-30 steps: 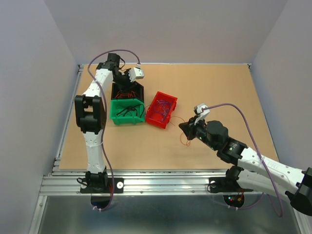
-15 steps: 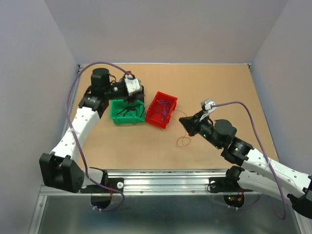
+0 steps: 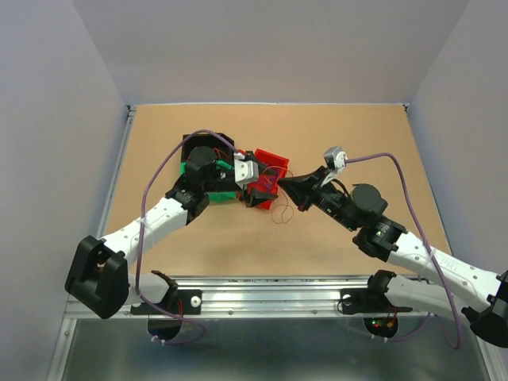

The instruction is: Untangle the cables

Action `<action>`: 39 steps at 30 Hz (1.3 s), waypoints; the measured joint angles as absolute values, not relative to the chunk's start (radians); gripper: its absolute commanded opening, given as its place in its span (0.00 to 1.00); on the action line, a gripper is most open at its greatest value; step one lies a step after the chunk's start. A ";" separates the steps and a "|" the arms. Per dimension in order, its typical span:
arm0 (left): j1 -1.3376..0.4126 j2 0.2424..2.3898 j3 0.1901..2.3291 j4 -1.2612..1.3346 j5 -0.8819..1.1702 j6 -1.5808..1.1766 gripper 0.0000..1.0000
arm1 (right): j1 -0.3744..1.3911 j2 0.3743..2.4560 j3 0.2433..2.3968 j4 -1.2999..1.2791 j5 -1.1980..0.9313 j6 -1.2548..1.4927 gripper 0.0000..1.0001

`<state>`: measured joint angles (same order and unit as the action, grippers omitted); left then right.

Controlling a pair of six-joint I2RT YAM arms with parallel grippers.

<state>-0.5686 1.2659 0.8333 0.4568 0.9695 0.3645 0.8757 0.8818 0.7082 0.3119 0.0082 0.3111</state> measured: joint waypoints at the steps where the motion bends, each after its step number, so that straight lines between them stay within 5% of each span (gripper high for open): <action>1: -0.575 1.266 0.823 0.476 0.972 0.351 0.74 | 0.875 0.899 0.708 0.327 -0.004 0.311 0.01; 5: -0.591 1.269 0.781 0.546 1.021 0.275 0.69 | 0.876 0.931 0.708 0.384 -0.026 0.315 0.01; 9: -0.592 1.299 0.778 0.594 1.061 0.228 0.53 | 0.876 0.934 0.707 0.478 -0.044 0.322 0.01; 16: -0.592 1.351 0.778 0.620 1.106 0.187 0.45 | 0.876 0.934 0.703 0.565 -0.068 0.329 0.01; 28: -0.592 1.351 0.778 0.641 1.124 0.147 0.61 | 0.876 0.928 0.649 0.612 -0.076 0.334 0.01; 39: -0.591 1.259 0.759 0.660 1.108 0.146 0.62 | 0.876 0.899 0.619 0.615 -0.063 0.333 0.01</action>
